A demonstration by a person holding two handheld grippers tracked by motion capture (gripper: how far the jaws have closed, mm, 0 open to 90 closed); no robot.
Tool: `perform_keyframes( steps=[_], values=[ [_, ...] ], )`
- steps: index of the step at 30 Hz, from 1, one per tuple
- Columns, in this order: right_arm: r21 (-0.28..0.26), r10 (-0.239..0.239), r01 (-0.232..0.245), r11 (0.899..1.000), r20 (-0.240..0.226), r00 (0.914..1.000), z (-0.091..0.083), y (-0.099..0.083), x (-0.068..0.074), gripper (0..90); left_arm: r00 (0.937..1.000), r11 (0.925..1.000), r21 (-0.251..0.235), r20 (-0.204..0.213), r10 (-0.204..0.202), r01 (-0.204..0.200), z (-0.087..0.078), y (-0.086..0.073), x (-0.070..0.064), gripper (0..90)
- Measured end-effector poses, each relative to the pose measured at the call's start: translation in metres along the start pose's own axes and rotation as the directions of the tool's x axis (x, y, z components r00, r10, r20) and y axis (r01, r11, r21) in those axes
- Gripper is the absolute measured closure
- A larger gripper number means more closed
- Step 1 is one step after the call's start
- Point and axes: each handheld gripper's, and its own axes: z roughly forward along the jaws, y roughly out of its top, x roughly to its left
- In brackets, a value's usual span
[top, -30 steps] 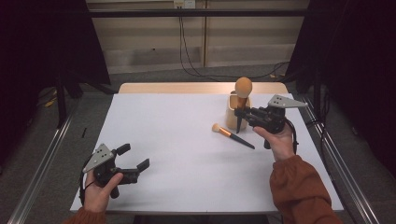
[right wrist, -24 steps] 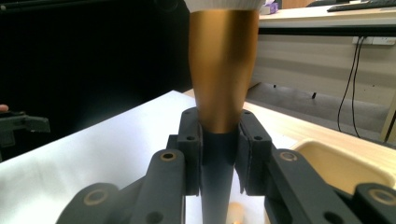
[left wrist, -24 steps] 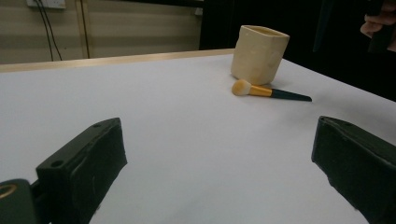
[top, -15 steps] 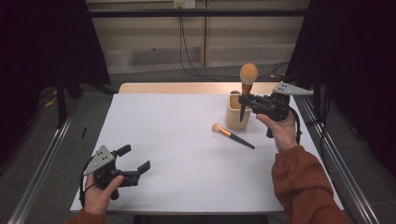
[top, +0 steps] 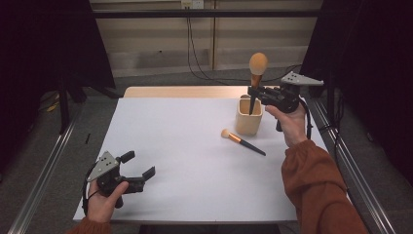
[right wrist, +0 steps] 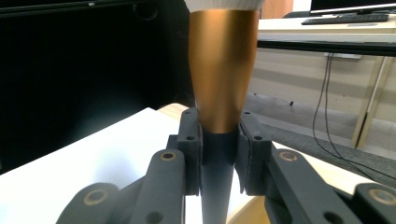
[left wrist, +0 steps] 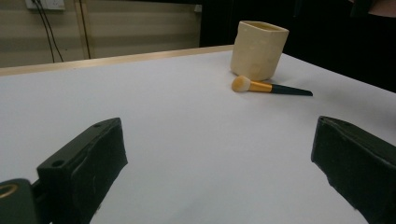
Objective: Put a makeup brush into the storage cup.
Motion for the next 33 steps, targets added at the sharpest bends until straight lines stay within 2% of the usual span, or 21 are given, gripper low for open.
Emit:
perform_keyframes(
  steps=[4, 13, 16, 19, 27, 33],
  values=[
    [0.004, -0.017, 0.017, 1.0, 0.02, 0.9997, 0.007, 0.002, -0.006, 74.9, 1.0, 1.0, -0.001, -0.003, -0.002, 0.002, 0.0, 0.001, 0.0, 3.1],
    [-0.003, -0.011, 0.012, 1.0, 0.069, 0.9976, 0.02, -0.001, -0.016, 74.8, 1.0, 1.0, 0.005, -0.004, 0.006, -0.006, 0.001, 0.0, 0.0, 3.1],
    [-0.002, -0.002, 0.002, 1.0, 0.075, 0.9972, 0.023, -0.005, -0.018, 74.9, 0.9996, 0.9997, -0.004, 0.013, -0.024, 0.024, 0.001, 0.0, -0.001, 3.4],
    [-0.001, -0.003, 0.004, 1.0, 0.074, 0.9973, 0.025, -0.008, -0.019, 74.9, 1.0, 1.0, 0.002, 0.0, 0.005, -0.005, 0.001, 0.001, -0.002, 3.4],
    [0.006, -0.017, 0.017, 1.0, 0.081, 0.9965, 0.026, -0.018, -0.022, 74.9, 1.0, 1.0, -0.006, -0.004, 0.003, -0.003, -0.001, 0.001, 0.0, 3.4],
    [0.016, -0.01, 0.008, 1.0, 0.084, 0.9964, 0.026, -0.026, -0.025, 74.8, 0.9999, 0.9999, -0.008, -0.011, 0.01, -0.01, -0.002, 0.002, 0.001, 3.4]
  ],
)
